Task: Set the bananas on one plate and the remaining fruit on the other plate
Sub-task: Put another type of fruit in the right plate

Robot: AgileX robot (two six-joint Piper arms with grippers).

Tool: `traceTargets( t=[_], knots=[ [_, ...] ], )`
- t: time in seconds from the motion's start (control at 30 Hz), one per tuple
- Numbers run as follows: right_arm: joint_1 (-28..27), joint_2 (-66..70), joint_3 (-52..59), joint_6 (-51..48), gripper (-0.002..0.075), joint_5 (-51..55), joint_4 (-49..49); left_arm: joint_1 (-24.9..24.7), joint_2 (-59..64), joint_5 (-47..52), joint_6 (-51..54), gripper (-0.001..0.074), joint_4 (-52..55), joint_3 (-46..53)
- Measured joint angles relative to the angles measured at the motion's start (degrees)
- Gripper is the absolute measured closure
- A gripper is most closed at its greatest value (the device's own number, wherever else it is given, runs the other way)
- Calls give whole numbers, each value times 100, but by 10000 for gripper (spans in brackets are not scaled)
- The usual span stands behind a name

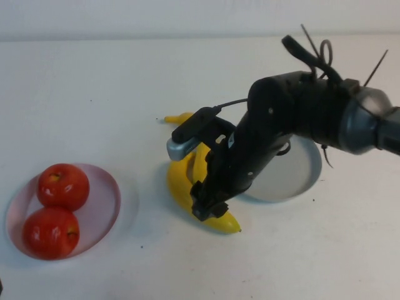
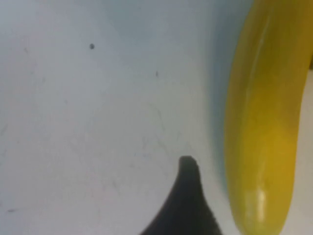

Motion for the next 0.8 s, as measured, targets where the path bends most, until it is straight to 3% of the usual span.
traceTargets(
  t=[0.4,0.5,0.67,0.8],
  knots=[
    [69,1157,-913,0,220,130,-389,0,0,0,0,731,0,0],
    [82,1270,-950,0,263,154,-413,0,0,0,0,731,0,0],
    [86,1333,-964,0,426,154,-473,0,0,0,0,731,0,0],
    [182,1321,-973,0,423,154,-592,0,0,0,0,731,0,0]
  ],
)
